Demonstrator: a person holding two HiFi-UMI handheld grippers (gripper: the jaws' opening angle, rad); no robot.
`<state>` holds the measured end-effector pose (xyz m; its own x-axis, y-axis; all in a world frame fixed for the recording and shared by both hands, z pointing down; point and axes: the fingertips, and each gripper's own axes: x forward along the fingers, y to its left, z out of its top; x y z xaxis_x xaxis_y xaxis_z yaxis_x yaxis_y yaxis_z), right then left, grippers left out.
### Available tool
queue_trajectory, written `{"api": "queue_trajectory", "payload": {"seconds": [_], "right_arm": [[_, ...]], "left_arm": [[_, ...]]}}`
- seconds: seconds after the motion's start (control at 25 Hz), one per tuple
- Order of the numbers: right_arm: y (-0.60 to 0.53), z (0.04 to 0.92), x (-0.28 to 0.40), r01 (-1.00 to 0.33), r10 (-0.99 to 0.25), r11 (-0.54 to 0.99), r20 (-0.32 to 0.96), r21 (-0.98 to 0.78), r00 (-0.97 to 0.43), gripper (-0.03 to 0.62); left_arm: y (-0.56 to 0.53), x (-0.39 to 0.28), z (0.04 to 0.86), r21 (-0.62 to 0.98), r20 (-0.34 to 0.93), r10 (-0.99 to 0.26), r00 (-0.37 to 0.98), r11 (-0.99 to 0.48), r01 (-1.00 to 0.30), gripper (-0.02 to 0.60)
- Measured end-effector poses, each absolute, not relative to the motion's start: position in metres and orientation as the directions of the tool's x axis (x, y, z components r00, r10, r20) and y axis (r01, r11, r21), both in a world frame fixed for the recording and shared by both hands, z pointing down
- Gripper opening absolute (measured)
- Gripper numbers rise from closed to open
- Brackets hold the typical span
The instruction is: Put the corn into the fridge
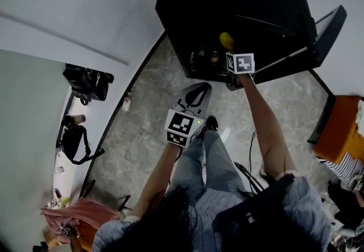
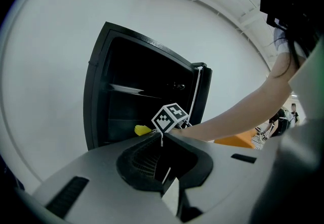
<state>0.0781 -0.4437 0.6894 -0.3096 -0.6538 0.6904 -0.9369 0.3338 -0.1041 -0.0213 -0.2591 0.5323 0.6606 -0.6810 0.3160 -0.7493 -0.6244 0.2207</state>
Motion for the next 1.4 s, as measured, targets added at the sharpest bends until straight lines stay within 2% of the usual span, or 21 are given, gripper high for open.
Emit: {"api": "queue_trajectory", "payload": {"seconds": [0.4,0.84,1.16,1.4], "right_arm": [[-0.466,0.706,0.087,-0.953,-0.643,0.293,0.721,-0.077,-0.257,0.256],[-0.489,0.709,0.083,-0.945,-0.655,0.316,0.7,-0.087,-0.284,0.256],[-0.503,0.71,0.082,-0.946,-0.672,0.323,0.706,0.006,-0.225,0.256],[-0.502,0.708,0.08,-0.941,-0.689,0.31,0.651,-0.135,-0.32,0.258]], "left_arm": [[-0.275,-0.024,0.54,0.21,0.325,-0.69,0.647,-0.615,-0.76,0.008],[-0.274,-0.029,0.55,0.243,0.337,-0.693,0.637,-0.59,-0.77,0.008],[-0.272,-0.036,0.552,0.242,0.341,-0.7,0.627,-0.579,-0.779,0.008],[-0.272,-0.04,0.555,0.253,0.345,-0.703,0.622,-0.568,-0.783,0.008]]}}
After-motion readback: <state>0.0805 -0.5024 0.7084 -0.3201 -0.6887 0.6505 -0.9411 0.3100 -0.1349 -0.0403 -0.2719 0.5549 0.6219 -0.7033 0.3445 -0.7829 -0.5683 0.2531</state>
